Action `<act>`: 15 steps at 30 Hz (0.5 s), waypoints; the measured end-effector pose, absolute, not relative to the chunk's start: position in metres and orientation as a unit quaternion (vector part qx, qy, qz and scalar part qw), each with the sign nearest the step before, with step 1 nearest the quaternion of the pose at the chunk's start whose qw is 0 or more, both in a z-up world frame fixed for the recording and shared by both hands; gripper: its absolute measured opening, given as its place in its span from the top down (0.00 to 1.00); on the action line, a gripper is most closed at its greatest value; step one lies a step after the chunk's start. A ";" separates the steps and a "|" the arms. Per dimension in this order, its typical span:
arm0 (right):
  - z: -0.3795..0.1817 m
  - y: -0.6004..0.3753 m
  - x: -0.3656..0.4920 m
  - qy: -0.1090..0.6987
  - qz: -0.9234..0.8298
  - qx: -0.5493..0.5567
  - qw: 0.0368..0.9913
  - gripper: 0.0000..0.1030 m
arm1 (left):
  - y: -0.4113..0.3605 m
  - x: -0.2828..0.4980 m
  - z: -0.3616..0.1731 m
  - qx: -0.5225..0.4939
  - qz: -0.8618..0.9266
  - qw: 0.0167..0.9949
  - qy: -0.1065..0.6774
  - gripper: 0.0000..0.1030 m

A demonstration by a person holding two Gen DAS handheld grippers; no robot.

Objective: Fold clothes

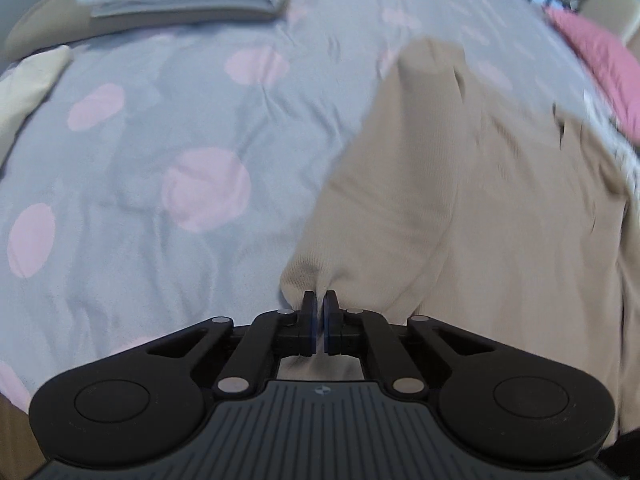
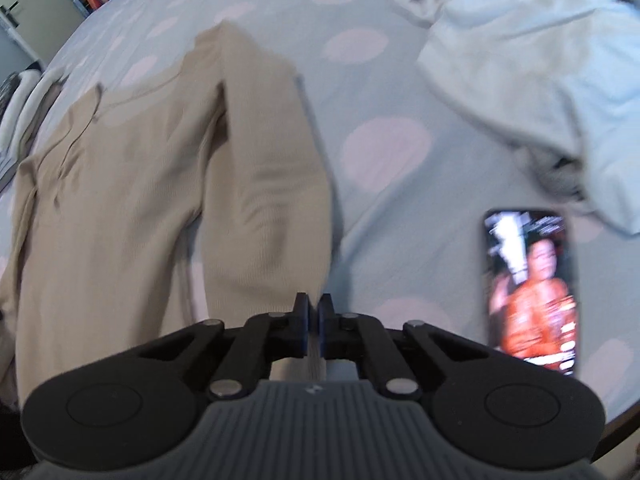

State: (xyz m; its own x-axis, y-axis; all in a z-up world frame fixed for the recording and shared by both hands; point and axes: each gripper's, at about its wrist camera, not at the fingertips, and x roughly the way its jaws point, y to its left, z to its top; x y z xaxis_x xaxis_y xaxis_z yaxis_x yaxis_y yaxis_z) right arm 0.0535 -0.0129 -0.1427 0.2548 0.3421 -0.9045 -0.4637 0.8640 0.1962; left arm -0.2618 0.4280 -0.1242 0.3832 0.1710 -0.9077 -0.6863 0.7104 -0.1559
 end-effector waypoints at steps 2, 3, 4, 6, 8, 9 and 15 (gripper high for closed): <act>-0.133 -0.022 0.066 0.546 0.238 -0.044 0.802 0.95 | 0.437 -0.264 -0.111 -0.275 0.281 0.794 0.463 0.99; -0.128 -0.027 0.073 0.541 0.229 -0.041 0.808 0.95 | 0.443 -0.264 -0.104 -0.274 0.286 0.798 0.454 0.99; -0.122 -0.031 0.082 0.534 0.220 -0.043 0.815 0.95 | 0.449 -0.263 -0.096 -0.271 0.290 0.802 0.447 0.99; -0.111 -0.036 0.099 0.522 0.207 -0.053 0.826 0.95 | 0.462 -0.259 -0.082 -0.261 0.300 0.807 0.437 0.99; -0.102 -0.036 0.116 0.516 0.203 -0.065 0.830 0.95 | 0.474 -0.253 -0.069 -0.247 0.311 0.811 0.429 0.99; -0.098 -0.035 0.123 0.512 0.198 -0.070 0.833 0.95 | 0.481 -0.249 -0.064 -0.236 0.319 0.813 0.427 0.99; -0.067 -0.038 0.173 0.479 0.154 -0.106 0.857 0.95 | 0.529 -0.241 -0.041 -0.209 0.368 0.806 0.414 0.99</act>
State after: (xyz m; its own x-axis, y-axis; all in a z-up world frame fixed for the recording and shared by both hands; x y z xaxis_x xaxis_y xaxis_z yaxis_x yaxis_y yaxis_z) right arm 0.1725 -0.0382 -0.0674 0.4926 0.1626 -0.8549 -0.3664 0.9298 -0.0343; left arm -0.2406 0.5285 -0.0415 0.3862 0.4200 -0.8212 -0.7663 0.6417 -0.0322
